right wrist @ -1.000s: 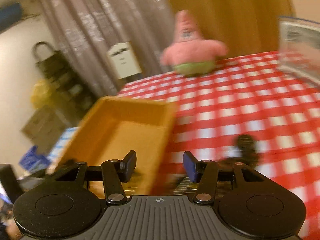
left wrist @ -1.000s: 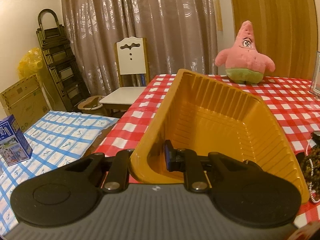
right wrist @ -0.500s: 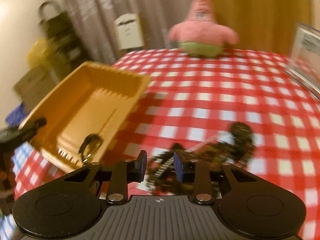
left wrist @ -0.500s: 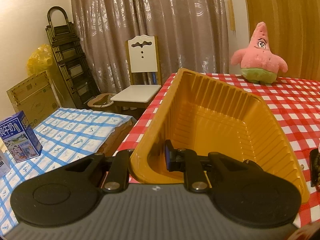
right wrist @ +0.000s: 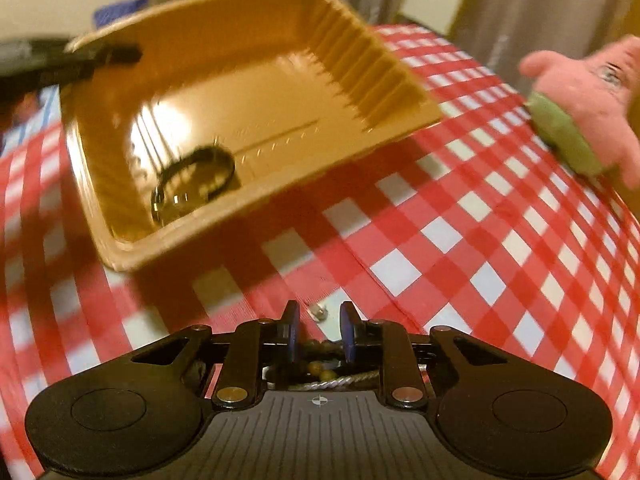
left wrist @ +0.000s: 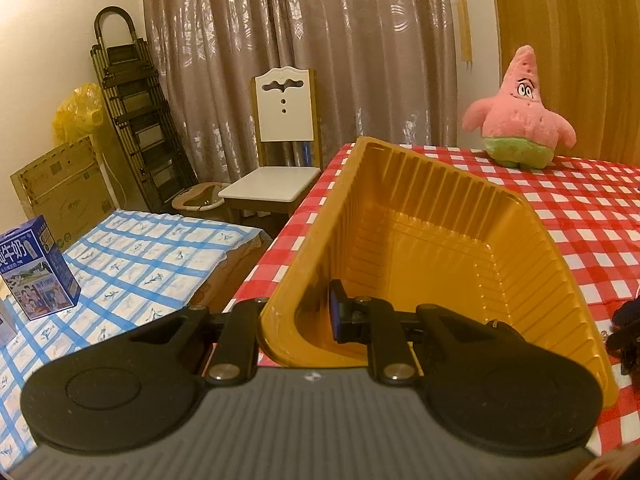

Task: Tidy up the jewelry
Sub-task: 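Return the right tool to the pile and grasp another black piece, then lift the piece into the orange tray and release it with the right tool, then grasp the black wristwatch from the pile with the right tool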

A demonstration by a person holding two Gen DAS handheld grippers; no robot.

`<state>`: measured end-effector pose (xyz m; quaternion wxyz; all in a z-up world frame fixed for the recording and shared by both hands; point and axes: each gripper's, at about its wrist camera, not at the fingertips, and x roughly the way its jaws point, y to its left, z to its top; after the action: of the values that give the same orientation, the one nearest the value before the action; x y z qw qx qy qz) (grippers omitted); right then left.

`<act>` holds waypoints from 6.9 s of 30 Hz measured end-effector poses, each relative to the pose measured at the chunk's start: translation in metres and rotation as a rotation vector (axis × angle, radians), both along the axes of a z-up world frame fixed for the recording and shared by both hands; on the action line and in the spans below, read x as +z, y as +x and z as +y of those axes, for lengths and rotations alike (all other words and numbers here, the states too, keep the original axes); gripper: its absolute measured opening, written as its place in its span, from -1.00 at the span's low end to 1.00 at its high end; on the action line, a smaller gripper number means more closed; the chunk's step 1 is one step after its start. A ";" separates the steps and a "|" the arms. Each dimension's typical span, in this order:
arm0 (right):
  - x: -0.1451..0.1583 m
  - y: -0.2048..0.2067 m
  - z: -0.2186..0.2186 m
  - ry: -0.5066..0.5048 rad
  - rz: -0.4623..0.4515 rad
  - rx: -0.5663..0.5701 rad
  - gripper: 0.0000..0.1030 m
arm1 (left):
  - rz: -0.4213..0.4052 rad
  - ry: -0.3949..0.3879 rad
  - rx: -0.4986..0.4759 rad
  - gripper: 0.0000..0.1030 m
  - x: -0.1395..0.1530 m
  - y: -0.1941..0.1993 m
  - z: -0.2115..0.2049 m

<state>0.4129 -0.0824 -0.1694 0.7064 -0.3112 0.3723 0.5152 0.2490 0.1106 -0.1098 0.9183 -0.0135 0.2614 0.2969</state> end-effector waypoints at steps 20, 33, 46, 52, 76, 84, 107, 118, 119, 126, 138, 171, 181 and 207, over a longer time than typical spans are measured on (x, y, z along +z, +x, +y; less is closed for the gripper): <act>0.011 0.002 -0.003 0.075 0.028 -0.038 -0.85 | 0.004 -0.009 0.005 -0.67 0.001 0.001 0.003; 0.058 -0.035 0.019 0.386 0.194 -0.197 -0.85 | 0.005 -0.006 0.001 -0.67 0.000 0.001 0.003; 0.026 -0.048 0.057 0.363 0.157 -0.274 -0.70 | 0.009 -0.005 -0.011 -0.67 -0.002 0.003 0.005; 0.060 -0.061 0.029 0.517 0.120 -0.308 -0.17 | 0.008 -0.005 -0.010 -0.67 -0.002 0.003 0.005; 0.050 -0.056 -0.129 0.405 0.202 -0.794 -0.44 | 0.009 0.006 -0.018 -0.67 -0.001 0.004 0.005; 0.036 -0.024 -0.105 0.368 0.196 -0.812 -0.61 | 0.009 0.007 -0.018 -0.67 -0.001 0.004 0.005; 0.085 -0.024 -0.096 0.565 0.275 -0.798 -0.88 | 0.009 0.008 -0.021 -0.68 -0.001 0.006 0.004; 0.107 -0.035 -0.025 0.690 0.437 -0.575 -0.88 | 0.011 0.008 -0.025 -0.68 -0.002 0.010 0.001; 0.105 -0.037 -0.015 0.693 0.454 -0.550 -0.88 | 0.011 0.008 -0.024 -0.68 -0.002 0.010 0.001; 0.077 -0.048 0.036 0.612 0.483 -0.456 -0.88 | 0.011 0.007 -0.027 -0.68 -0.002 0.012 0.001; 0.082 -0.062 0.030 0.591 0.373 -0.450 -0.08 | 0.012 -0.001 -0.030 -0.68 -0.002 0.014 0.000; 0.051 -0.063 -0.138 0.338 0.182 -0.842 -0.13 | 0.011 0.003 -0.033 -0.68 -0.003 0.011 0.002; 0.050 -0.049 -0.133 0.354 0.174 -0.842 -0.26 | 0.011 0.004 -0.034 -0.68 -0.003 0.011 0.002; 0.026 0.075 -0.122 0.243 0.093 -0.914 0.08 | 0.012 0.003 -0.033 -0.68 -0.002 0.010 0.003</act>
<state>0.4884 -0.2044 -0.1434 0.8746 -0.0072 0.4395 0.2048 0.2586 0.1136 -0.1115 0.9215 -0.0061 0.2667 0.2822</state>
